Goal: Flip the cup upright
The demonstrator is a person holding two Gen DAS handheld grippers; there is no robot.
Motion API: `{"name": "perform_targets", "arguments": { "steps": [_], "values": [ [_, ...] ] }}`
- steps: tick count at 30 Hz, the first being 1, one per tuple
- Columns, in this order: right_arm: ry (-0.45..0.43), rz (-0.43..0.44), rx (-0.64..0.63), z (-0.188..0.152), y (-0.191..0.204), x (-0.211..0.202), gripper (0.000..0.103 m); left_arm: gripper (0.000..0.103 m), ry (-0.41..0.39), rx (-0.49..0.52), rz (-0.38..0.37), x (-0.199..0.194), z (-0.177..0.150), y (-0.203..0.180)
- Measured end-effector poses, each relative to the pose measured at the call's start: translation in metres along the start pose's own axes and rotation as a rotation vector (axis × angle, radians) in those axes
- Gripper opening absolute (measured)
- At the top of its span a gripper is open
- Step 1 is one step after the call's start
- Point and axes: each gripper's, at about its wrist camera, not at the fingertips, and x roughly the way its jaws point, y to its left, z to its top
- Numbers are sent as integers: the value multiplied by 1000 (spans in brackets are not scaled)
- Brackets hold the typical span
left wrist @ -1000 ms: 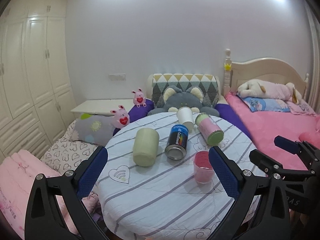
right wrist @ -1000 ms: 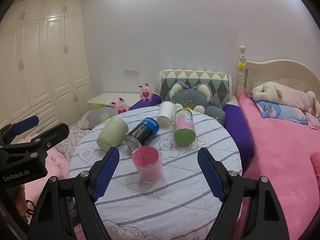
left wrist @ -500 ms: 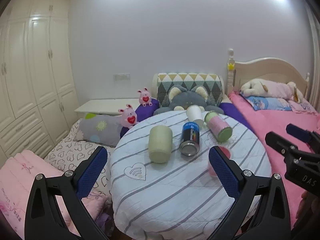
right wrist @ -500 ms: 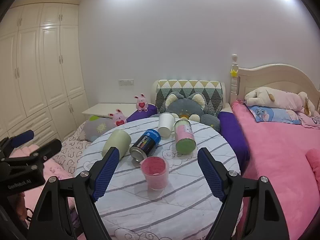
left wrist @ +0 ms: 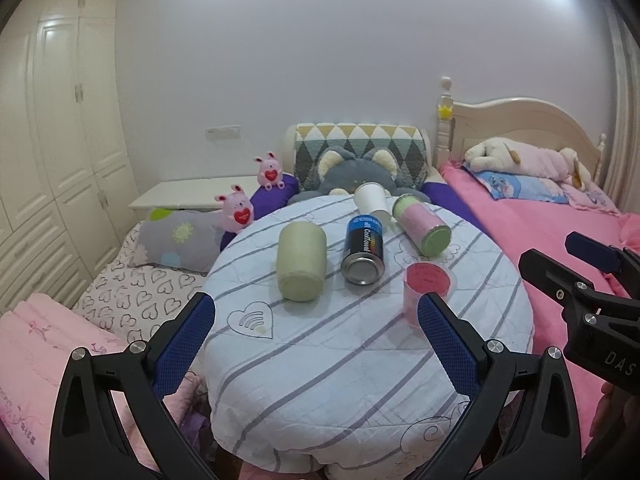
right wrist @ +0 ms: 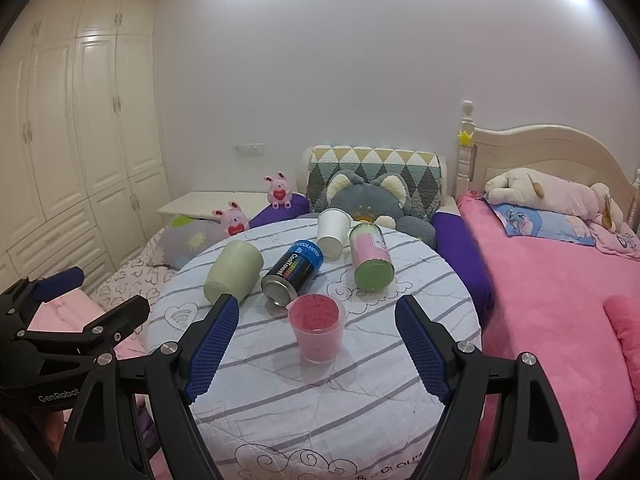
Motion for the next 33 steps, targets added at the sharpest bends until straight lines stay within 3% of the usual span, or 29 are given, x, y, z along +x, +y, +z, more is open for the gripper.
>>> {"name": "perform_targets", "arguments": {
  "steps": [33],
  "values": [
    [17,-18,50,2,-40,12,82,103,41,44,-7,29,11,-45]
  ]
}}
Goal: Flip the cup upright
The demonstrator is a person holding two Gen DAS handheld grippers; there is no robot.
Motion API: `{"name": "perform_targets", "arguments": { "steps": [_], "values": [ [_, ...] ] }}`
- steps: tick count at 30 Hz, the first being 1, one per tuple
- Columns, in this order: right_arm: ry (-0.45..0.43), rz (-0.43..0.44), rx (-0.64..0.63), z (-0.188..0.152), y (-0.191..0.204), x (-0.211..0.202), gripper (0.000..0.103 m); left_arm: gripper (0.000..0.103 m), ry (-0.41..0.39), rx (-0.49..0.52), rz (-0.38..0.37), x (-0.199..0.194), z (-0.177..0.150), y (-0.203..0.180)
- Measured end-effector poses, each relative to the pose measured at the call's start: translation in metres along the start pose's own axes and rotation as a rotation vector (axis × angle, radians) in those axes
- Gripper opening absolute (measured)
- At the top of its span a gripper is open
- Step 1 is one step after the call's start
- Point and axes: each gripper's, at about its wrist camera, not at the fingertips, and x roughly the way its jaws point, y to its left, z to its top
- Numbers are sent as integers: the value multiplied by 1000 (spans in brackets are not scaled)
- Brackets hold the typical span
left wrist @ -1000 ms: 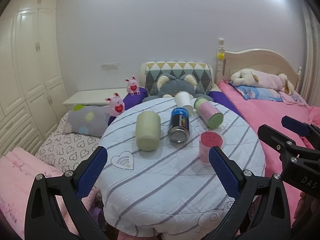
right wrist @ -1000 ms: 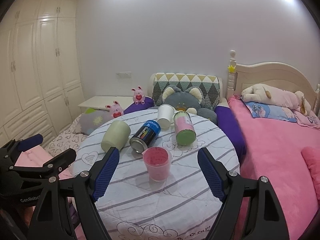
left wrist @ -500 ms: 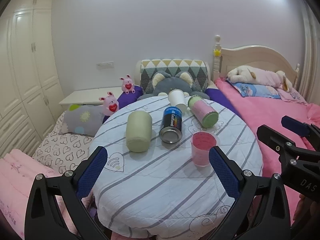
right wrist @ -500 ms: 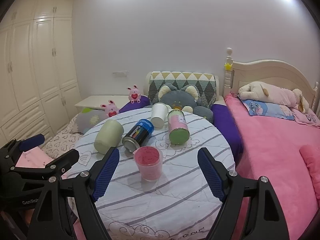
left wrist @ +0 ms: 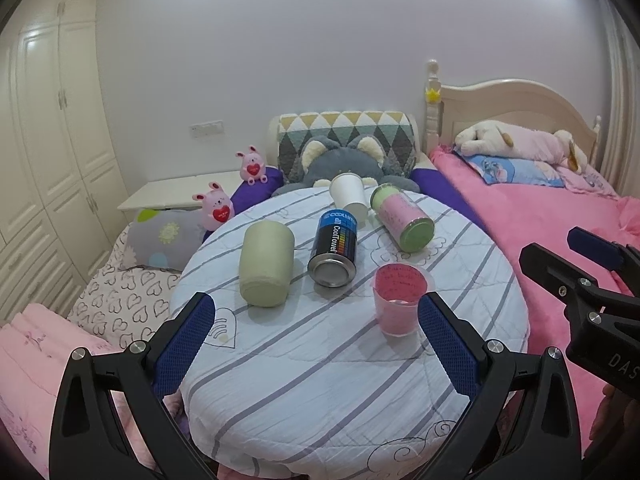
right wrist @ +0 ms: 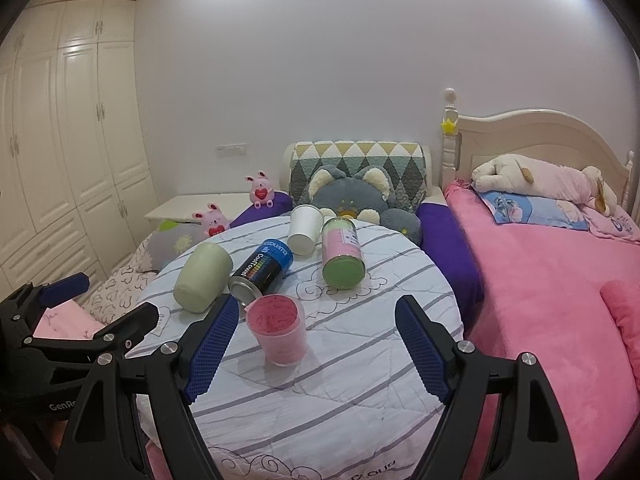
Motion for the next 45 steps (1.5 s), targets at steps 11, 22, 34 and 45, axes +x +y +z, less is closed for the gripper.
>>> {"name": "perform_targets", "arguments": {
  "steps": [11,22,34,45],
  "values": [
    [6,10,0,2,-3,8,82,103,0,2,26,4,4,-1],
    [9,10,-2,2,-2,10,82,103,-23,9,48,5,4,-2],
    [12,16,-11,0,0,10,82,103,-25,0,51,4,6,-4],
    [12,16,-14,0,3,11,82,103,-29,-4,50,3,5,0]
  ]
}}
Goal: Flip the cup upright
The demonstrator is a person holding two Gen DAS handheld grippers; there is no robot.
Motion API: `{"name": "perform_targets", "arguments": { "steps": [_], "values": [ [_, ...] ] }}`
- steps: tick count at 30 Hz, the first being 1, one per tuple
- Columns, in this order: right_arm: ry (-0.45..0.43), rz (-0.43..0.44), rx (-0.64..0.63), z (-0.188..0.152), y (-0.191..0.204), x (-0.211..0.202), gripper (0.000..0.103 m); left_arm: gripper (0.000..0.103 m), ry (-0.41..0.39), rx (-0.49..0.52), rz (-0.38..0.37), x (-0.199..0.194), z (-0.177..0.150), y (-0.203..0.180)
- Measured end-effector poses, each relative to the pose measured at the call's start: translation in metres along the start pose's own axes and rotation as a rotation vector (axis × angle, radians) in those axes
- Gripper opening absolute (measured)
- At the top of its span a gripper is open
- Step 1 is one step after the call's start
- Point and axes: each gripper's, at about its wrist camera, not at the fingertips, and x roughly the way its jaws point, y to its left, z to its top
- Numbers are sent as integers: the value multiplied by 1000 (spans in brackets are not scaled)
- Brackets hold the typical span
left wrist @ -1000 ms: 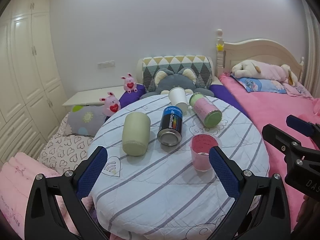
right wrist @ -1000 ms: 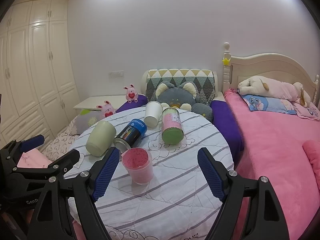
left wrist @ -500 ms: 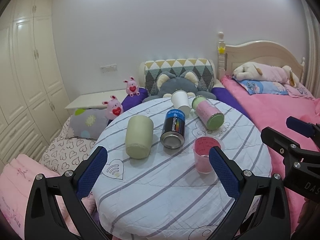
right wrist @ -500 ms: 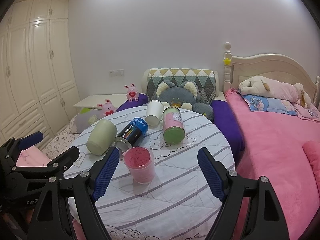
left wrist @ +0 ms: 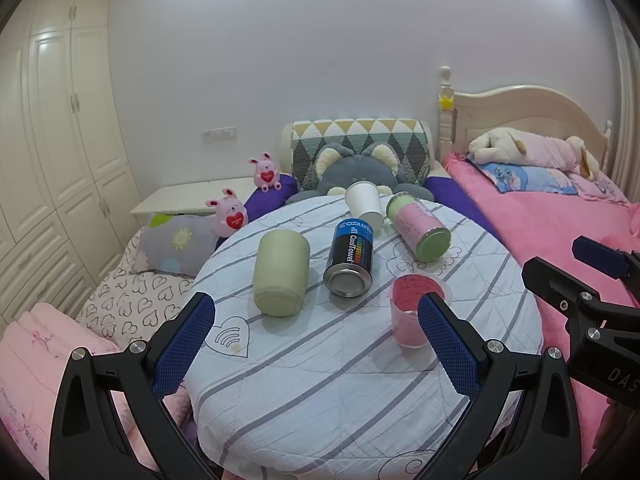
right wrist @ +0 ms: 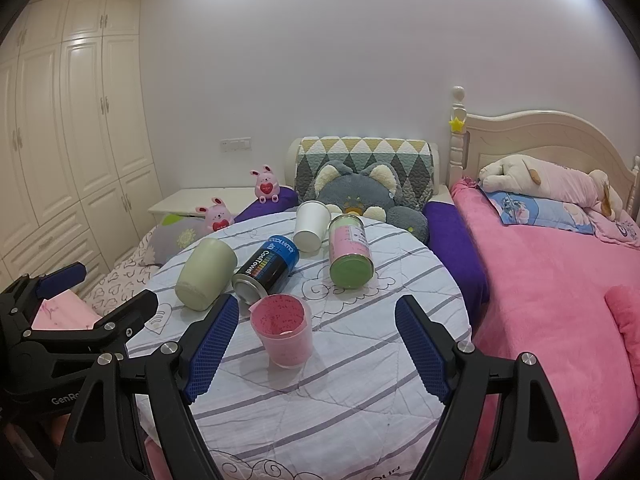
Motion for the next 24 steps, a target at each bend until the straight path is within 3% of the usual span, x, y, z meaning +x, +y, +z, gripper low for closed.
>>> {"name": "perform_targets", "arguments": {
  "steps": [12,16,24],
  "values": [
    [-10,3,-9,1,2,-2,82,103,-36,-17,-5,-4,1,4],
    [-125,27,-20,3,3,-21,82,103,-85,-26,-2,-11,3,5],
    [-168,21,-58,7,12,-26,82,103,-150,-29,-6,-19,3,4]
  ]
}}
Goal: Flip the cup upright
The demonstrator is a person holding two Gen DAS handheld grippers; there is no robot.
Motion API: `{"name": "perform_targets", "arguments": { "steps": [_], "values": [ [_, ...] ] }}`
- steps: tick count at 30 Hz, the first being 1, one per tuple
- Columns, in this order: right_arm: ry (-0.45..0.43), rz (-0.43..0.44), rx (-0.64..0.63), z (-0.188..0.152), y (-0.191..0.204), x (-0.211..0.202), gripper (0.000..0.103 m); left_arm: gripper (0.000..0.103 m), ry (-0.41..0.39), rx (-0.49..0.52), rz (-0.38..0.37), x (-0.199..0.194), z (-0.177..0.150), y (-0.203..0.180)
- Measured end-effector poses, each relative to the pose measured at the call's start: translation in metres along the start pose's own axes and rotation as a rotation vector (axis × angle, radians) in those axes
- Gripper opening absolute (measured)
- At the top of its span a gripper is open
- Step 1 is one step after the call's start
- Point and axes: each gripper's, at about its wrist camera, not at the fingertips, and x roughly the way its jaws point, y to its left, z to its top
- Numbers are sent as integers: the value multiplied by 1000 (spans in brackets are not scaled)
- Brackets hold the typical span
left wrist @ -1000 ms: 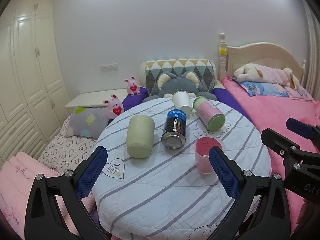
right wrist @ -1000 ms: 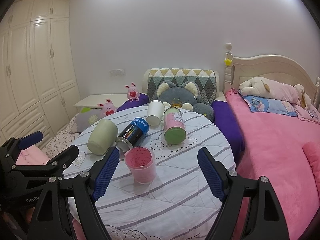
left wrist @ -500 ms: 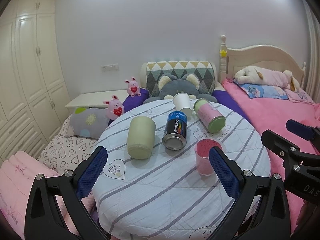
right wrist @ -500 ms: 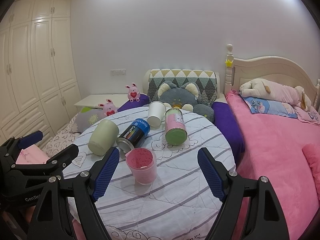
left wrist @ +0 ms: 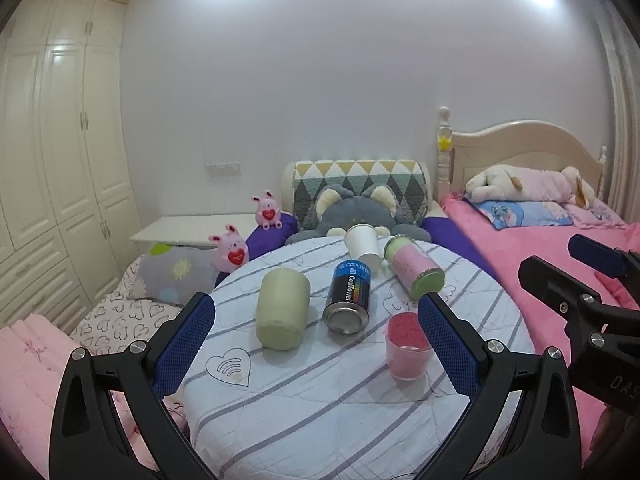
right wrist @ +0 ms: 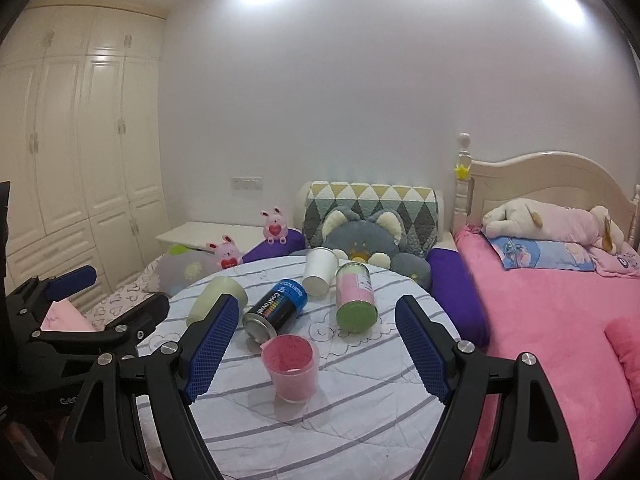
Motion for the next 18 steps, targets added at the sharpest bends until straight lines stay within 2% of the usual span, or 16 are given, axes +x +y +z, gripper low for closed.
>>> {"name": "perform_targets", "arguments": {
  "steps": [18],
  "values": [
    [-1,-3,-15,2,3,1,82,103,8,6,5,3,-1,0]
  ]
}}
